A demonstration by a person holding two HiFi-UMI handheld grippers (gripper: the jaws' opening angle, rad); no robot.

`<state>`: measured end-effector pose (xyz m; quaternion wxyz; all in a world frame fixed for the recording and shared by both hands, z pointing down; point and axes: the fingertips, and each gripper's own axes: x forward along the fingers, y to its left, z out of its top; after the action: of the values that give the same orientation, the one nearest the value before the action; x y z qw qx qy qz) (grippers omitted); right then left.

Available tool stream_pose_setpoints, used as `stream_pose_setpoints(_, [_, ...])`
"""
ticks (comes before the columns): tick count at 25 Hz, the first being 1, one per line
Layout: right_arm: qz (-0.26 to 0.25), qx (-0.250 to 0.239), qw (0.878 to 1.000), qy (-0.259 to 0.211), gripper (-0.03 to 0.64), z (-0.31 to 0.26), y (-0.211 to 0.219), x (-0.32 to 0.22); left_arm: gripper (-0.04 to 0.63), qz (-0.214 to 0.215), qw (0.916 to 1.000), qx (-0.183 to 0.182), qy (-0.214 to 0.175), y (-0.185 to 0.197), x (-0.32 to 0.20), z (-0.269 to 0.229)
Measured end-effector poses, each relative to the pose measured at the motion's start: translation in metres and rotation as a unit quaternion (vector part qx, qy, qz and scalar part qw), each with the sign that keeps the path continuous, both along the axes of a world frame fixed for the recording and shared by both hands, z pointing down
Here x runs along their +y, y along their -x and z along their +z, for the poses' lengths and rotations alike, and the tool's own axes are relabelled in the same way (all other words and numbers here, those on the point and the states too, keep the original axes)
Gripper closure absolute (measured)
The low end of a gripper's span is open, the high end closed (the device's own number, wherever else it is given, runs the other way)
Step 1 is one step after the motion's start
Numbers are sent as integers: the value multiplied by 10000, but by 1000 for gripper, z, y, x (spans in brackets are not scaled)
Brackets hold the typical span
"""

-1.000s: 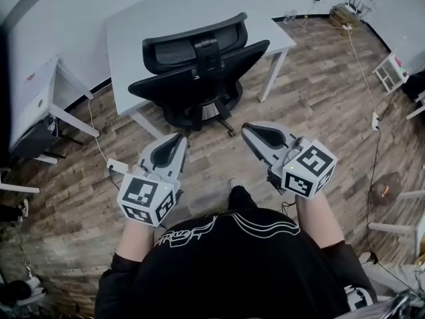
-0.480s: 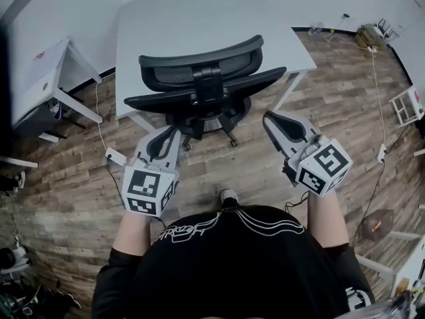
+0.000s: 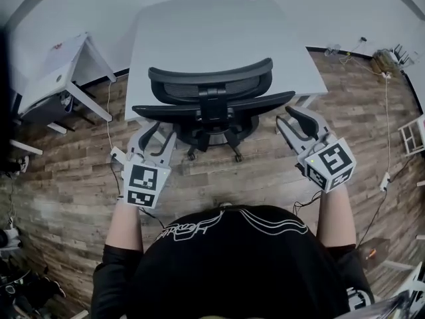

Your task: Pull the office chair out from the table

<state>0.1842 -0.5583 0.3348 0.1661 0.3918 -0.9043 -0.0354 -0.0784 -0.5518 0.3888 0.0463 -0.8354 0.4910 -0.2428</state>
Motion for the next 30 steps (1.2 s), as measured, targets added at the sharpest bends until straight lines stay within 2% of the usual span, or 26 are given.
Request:
stream_pose_setpoints(4, [-112,818,9961,-298,374,15,-4,-17,408,-203,9989,-406,67,25,-15,9])
stream_pose_setpoints(7, [-167,1328,9904,-343,354,31,-8,-33,377,-280,9976,-613,138,42,-28,14])
stream_pose_setpoints(11, [-95,2011,9784,-460,341,53,-18,-53,344,-158,9919,-1254,131,55,-41,32])
stream_pose_setpoints(15, [-52,2524,9658,-584,336,68,-25,-72,337,-15,9812,-1930,-40,65,-55,39])
stream_pose_setpoints(21, [-231,3556,9305,-853,334,94,-27,-94,337,300,9609,-2750,-106,75,-78,52])
stream_pose_setpoints(23, [-284,3730,9230,-903,336,99,-26,-99,337,425,9546,-2947,-127,75,-82,57])
stream_pose_setpoints(25, [-332,3813,9186,-982,336,102,-26,-101,337,602,9521,-2994,-152,71,-84,60])
stream_pose_setpoints(28, [-365,3717,9219,-1027,336,102,-25,-105,337,849,9516,-2945,-211,63,-88,62])
stream_pose_setpoints(30, [-357,3668,9234,-1071,336,99,-25,-109,337,933,9484,-3019,-255,61,-92,62])
